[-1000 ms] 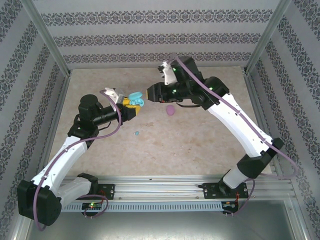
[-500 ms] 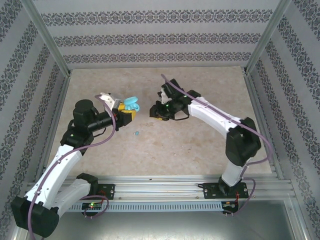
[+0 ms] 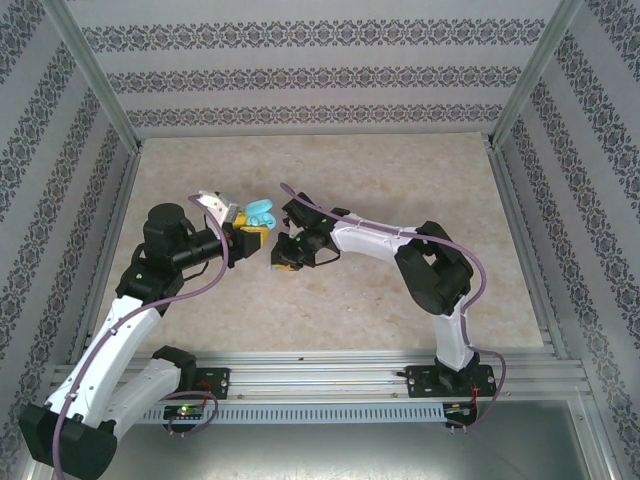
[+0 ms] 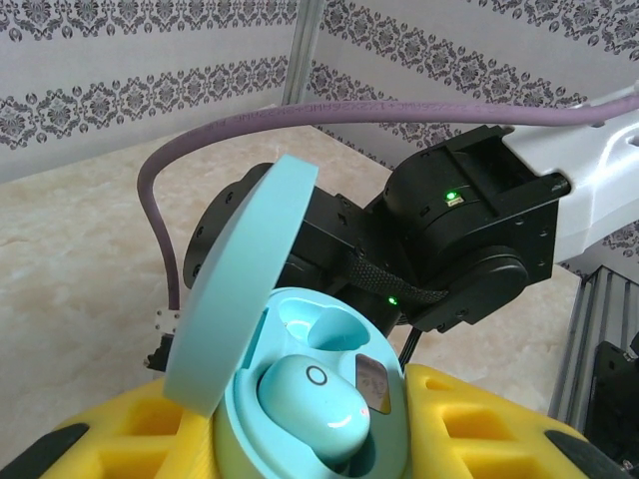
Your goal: Insert the wireless bluetooth earbuds into the charging case
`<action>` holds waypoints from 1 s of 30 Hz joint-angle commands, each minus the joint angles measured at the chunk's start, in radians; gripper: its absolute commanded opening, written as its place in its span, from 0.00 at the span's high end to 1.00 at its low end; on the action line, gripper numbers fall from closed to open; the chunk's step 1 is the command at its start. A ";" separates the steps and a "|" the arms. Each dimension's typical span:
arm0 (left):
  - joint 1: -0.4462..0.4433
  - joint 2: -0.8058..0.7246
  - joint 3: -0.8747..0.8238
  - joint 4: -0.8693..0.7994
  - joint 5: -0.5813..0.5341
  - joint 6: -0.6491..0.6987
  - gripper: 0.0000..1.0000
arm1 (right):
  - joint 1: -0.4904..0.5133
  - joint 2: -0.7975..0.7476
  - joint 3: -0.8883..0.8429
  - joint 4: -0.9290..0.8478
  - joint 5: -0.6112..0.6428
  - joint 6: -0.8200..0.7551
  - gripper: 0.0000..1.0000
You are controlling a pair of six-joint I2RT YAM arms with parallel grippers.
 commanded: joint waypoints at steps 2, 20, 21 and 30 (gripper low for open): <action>-0.009 -0.016 0.011 -0.006 -0.006 0.025 0.78 | -0.005 0.019 -0.026 0.057 0.037 0.047 0.82; -0.009 -0.028 -0.004 -0.003 -0.006 0.027 0.78 | 0.005 0.102 0.007 0.052 0.019 0.064 0.76; -0.009 -0.029 -0.005 -0.004 -0.006 0.027 0.78 | 0.006 0.106 0.009 0.052 0.019 0.064 0.76; -0.009 -0.034 0.000 -0.019 -0.006 0.033 0.77 | 0.005 0.135 0.043 0.044 0.011 0.058 0.75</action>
